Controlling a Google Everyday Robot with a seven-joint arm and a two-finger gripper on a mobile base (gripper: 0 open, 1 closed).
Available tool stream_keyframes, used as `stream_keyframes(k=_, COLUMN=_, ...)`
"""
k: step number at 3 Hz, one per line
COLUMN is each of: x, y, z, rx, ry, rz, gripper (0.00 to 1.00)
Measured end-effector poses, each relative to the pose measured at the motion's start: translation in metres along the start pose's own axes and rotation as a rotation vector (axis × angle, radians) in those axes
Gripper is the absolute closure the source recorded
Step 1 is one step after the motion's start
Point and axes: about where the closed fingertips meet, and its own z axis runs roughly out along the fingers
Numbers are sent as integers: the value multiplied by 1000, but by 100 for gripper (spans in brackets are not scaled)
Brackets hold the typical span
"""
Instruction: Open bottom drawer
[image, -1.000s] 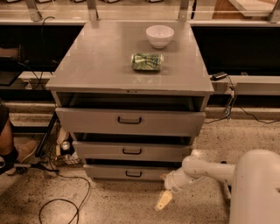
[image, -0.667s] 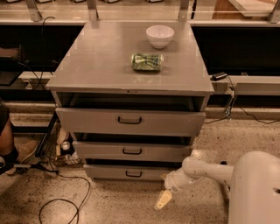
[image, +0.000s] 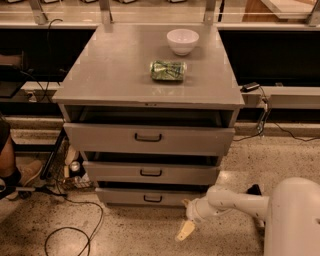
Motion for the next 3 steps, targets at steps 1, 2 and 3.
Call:
stream_keyframes(k=1, x=-3, y=-18, z=10, rx=82, ry=-27, rz=-82, gripper=0)
stream_keyframes(k=2, x=-4, y=-36, z=18, rx=129, ry=-49, rz=-135, gripper=0)
stream_keyframes(k=3, x=-8, y=-58, z=31, rx=187, ry=-19, rz=-178, gripper=0)
